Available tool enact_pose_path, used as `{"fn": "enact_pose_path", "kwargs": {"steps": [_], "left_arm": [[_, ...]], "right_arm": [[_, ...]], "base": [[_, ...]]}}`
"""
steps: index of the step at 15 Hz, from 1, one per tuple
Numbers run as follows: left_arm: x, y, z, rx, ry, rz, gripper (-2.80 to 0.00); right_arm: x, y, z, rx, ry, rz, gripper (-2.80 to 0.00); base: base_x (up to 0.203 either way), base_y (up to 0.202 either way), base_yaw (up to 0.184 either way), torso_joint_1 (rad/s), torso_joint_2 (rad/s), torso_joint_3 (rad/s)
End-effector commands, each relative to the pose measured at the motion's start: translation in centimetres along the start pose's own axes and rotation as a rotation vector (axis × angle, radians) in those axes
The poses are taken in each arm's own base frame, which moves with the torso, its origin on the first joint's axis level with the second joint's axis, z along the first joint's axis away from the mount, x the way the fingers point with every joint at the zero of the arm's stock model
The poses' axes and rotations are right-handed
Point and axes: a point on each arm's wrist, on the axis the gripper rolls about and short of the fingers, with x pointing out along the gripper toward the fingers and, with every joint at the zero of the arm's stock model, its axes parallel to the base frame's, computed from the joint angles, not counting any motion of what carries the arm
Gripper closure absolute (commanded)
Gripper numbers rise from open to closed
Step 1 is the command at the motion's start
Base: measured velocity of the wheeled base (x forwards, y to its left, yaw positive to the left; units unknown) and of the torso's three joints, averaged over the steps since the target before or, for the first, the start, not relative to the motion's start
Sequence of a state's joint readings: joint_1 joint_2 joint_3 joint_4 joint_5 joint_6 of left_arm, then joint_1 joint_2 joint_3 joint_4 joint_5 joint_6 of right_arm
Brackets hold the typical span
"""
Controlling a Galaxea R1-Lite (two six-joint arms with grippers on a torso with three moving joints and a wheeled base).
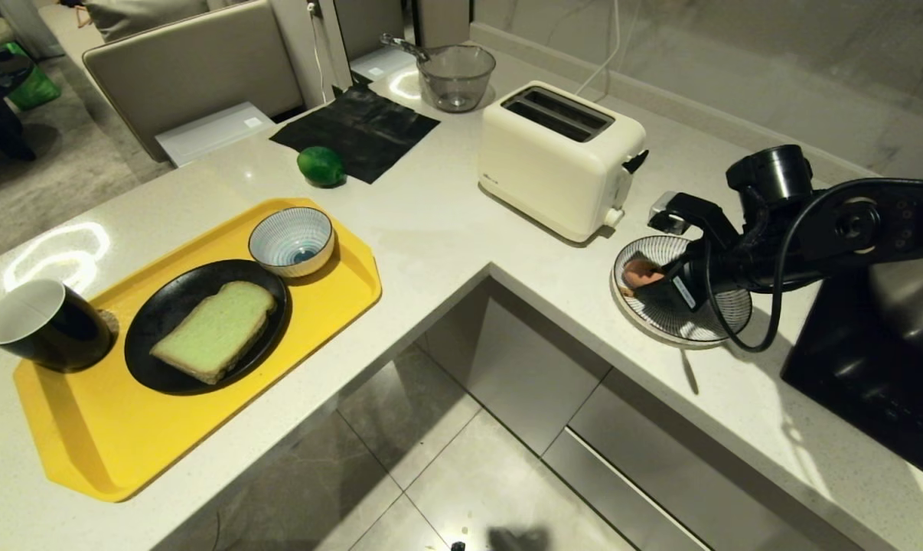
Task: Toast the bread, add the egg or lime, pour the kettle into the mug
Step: Pick up the egg
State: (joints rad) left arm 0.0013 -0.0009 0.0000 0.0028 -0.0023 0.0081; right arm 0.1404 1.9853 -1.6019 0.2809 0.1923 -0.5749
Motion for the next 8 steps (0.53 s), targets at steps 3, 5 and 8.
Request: {"fn": "enact_pose_path", "kwargs": {"steps": [3,5,8], "left_arm": [[-0.01,0.0,0.0,0.0,0.0,-0.001,0.0],[-0.01,0.0,0.0,0.0,-0.001,0.0,0.0],[-0.01,0.0,0.0,0.0,0.0,0.001,0.0]], "right_arm": [[-0.04,-0.04,0.02,-0.003,-0.001,0.0,0.0],[-0.08,-0.02,0.0,-0.004,0.001,-0.001,0.0],[-0.18,-0.04,-0.4,0.0,0.013,0.001,0.0]], "base": [[0.0,0.0,0.0,0.0,0.0,0.0],[0.0,0.0,0.0,0.0,0.0,0.0],[0.0,0.0,0.0,0.0,0.0,0.0]]}}
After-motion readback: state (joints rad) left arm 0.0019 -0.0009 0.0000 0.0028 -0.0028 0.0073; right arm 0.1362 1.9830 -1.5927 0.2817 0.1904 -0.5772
